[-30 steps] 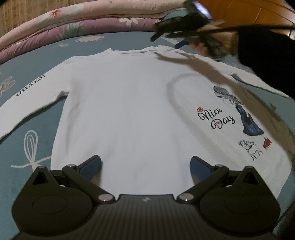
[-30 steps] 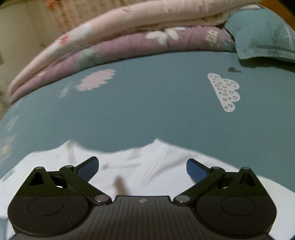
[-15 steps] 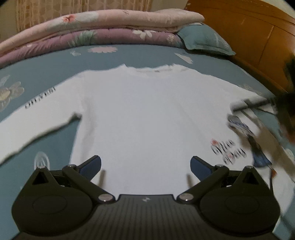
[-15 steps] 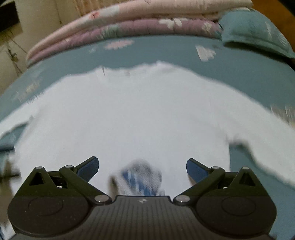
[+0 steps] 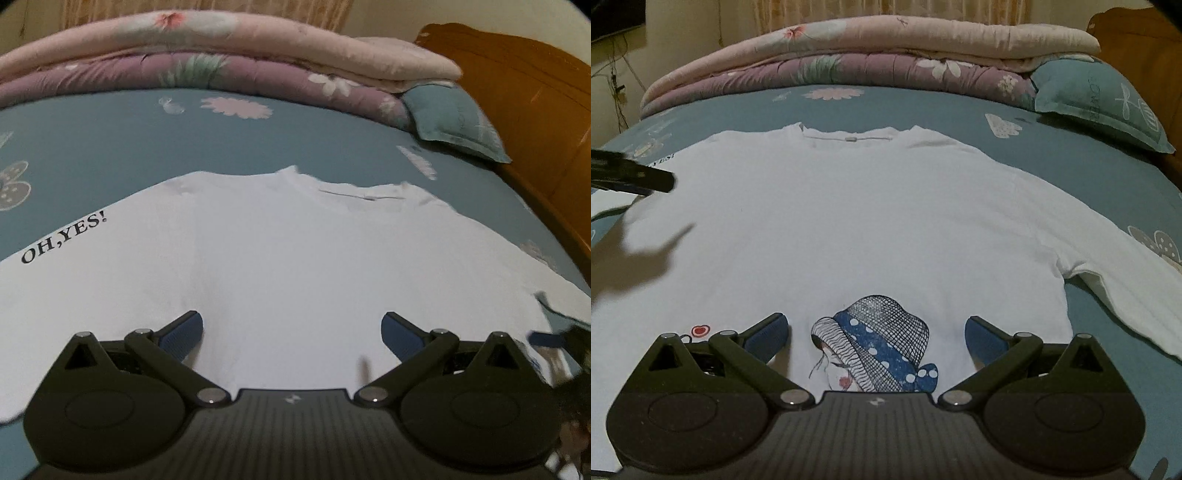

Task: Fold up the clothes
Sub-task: 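Move the left gripper toward the shirt collar and smooth it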

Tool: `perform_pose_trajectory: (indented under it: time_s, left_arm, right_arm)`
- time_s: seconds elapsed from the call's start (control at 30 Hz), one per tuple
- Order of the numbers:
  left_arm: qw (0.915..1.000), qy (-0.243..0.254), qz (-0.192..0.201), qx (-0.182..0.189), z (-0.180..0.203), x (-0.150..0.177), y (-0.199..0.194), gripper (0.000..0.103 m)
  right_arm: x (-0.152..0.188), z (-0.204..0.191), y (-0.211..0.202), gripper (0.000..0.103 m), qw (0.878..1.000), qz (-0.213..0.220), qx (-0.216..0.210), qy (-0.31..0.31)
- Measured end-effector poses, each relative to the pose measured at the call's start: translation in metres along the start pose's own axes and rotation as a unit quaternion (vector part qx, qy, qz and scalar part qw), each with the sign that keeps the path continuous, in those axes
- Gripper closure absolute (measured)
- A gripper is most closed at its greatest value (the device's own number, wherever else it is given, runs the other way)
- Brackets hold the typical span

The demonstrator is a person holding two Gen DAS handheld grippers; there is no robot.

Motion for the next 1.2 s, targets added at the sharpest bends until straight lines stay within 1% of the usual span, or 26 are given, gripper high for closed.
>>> perform_pose_trajectory:
  time_s: [0.07, 0.1, 0.17, 0.2, 0.23, 0.27, 0.3, 0.33, 0.37, 0.47, 0.57, 0.7, 0.77, 0.87, 0.93, 1.0, 1.07, 1.13, 1.2]
  left_arm:
    - [0.9991, -0.033, -0.023, -0.011, -0.014, 0.001, 0.01, 0.001]
    - [0.9988, -0.04, -0.022, -0.017, -0.021, 0.002, 0.01, 0.001]
    - [0.9986, -0.039, -0.019, -0.029, -0.031, 0.004, 0.007, 0.001]
    - [0.9984, -0.032, -0.02, -0.041, -0.033, 0.004, 0.005, 0.001]
    - [0.9972, -0.024, -0.024, -0.066, -0.036, 0.003, 0.005, 0.001]
    - [0.9945, -0.017, -0.034, -0.097, -0.039, 0.0, 0.007, 0.001]
    - [0.9917, -0.014, -0.042, -0.121, -0.042, -0.003, 0.008, 0.001]
    - [0.9913, -0.018, -0.045, -0.123, -0.042, -0.007, 0.007, 0.001]
    - [0.9922, -0.023, -0.045, -0.114, -0.04, -0.011, 0.004, 0.001]
    - [0.9966, -0.021, -0.033, -0.073, -0.016, -0.024, -0.006, 0.001]
    - [0.998, 0.009, -0.034, -0.051, 0.018, -0.027, -0.001, 0.001]
    - [0.9959, 0.049, -0.041, -0.064, 0.047, -0.036, 0.03, 0.001]
    - [0.9956, 0.032, -0.051, -0.071, 0.048, -0.047, 0.054, 0.001]
    - [0.9942, -0.005, -0.066, -0.084, 0.033, -0.067, 0.091, 0.001]
    - [0.9937, -0.018, -0.061, -0.092, 0.026, -0.082, 0.109, 0.001]
    - [0.9935, -0.014, -0.056, -0.098, 0.026, -0.096, 0.121, 0.001]
    - [0.9922, -0.01, -0.05, -0.114, 0.024, -0.106, 0.132, 0.001]
    - [0.9901, 0.003, -0.044, -0.133, 0.027, -0.112, 0.139, 0.001]
    - [0.9876, 0.016, -0.049, -0.148, 0.032, -0.114, 0.141, 0.001]
  right_arm:
    - [0.002, 0.0, -0.001, 0.0, 1.0, 0.011, -0.002, -0.003]
    - [0.004, 0.001, -0.002, 0.0, 1.0, 0.019, -0.005, -0.004]
    - [0.006, 0.003, -0.004, 0.0, 0.999, 0.032, -0.013, -0.003]
    - [0.006, 0.004, -0.005, 0.0, 0.999, 0.037, -0.017, -0.001]
    - [0.006, 0.005, -0.005, 0.0, 0.999, 0.042, -0.021, 0.001]
    - [0.006, 0.006, -0.006, 0.0, 0.999, 0.044, -0.024, 0.002]
    - [0.006, 0.006, -0.006, 0.0, 0.999, 0.047, -0.026, 0.003]
    - [0.006, 0.007, -0.006, 0.0, 0.998, 0.05, -0.028, 0.004]
    - [0.006, 0.008, -0.007, 0.0, 0.998, 0.052, -0.03, 0.005]
    - [0.006, 0.012, -0.009, 0.0, 0.997, 0.063, -0.043, 0.016]
    - [0.007, 0.016, -0.013, 0.0, 0.995, 0.077, -0.06, 0.032]
    - [0.006, 0.02, -0.015, 0.0, 0.992, 0.088, -0.075, 0.046]
    - [0.006, 0.022, -0.016, 0.0, 0.991, 0.091, -0.078, 0.05]
    - [0.006, 0.022, -0.016, 0.0, 0.991, 0.093, -0.08, 0.051]
    - [0.006, 0.021, -0.015, 0.0, 0.991, 0.092, -0.079, 0.05]
    - [0.006, 0.021, -0.015, 0.0, 0.992, 0.092, -0.077, 0.048]
    - [0.006, 0.021, -0.015, 0.0, 0.992, 0.092, -0.077, 0.048]
    - [0.006, 0.022, -0.016, 0.0, 0.992, 0.092, -0.077, 0.048]
    - [0.007, 0.021, -0.016, 0.0, 0.991, 0.093, -0.078, 0.049]
Point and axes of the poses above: each gripper's, at about its wrist camera, not at the fingertips, and y roughly the way its jaws point, z to its right, x to its underside, the point moved 5 cm from there along y, roughly the way its jaws point, and after that the axes turned 14 degrees about -x, right-handed, at the moved point
